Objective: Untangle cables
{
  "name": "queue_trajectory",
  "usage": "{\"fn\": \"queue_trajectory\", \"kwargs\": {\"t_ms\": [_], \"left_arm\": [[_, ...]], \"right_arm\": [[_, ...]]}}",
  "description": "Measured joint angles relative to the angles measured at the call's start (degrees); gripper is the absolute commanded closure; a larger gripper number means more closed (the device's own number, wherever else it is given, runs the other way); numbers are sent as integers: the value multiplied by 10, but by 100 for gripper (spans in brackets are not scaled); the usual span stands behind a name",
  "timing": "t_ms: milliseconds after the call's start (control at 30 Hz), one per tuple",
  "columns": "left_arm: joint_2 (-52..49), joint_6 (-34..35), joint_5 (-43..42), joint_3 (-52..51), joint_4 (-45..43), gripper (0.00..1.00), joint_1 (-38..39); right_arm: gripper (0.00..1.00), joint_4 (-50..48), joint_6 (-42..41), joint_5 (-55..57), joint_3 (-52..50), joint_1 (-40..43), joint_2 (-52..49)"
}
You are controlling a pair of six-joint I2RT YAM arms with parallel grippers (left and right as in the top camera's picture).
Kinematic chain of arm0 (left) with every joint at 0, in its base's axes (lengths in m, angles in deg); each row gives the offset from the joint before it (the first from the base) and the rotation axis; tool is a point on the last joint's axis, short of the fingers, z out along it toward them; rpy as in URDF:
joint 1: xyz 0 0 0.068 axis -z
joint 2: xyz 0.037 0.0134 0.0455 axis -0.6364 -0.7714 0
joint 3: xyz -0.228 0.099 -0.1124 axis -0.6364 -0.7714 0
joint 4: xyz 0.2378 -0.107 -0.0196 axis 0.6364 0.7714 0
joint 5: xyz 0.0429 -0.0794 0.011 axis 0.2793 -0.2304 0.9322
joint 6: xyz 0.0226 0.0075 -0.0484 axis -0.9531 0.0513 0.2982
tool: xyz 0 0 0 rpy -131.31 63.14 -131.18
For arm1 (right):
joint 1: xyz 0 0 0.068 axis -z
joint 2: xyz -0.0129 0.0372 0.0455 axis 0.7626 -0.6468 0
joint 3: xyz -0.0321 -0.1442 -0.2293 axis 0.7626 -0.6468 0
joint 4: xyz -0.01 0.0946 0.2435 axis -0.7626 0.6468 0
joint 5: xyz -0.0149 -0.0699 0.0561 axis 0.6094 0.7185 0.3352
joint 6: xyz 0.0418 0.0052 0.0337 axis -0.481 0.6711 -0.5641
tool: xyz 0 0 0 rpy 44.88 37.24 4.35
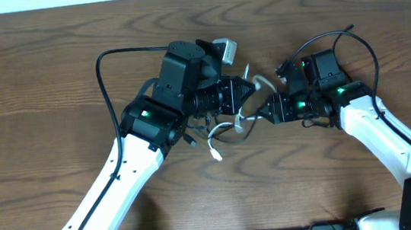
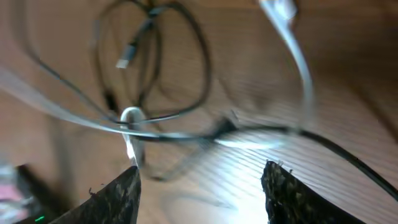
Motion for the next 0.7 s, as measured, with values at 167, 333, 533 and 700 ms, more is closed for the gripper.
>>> {"fn": "queue_trajectory", "kwargs": {"t_ms": [167,333,533,700], "left_arm": [[0,2,-1,0,-21,93,0],[-1,15,-12,0,-47,92,0],[-1,32,-70,0,-104,92,0],[-1,52,-97,0,-134,92,0]], "right_arm": [[41,-9,0,-86,0,0,0],[34,-49,0,-110,0,0,0],[33,-143,-2,-116,0,0,0],[39,-210,-24,-136,0,0,0]]}}
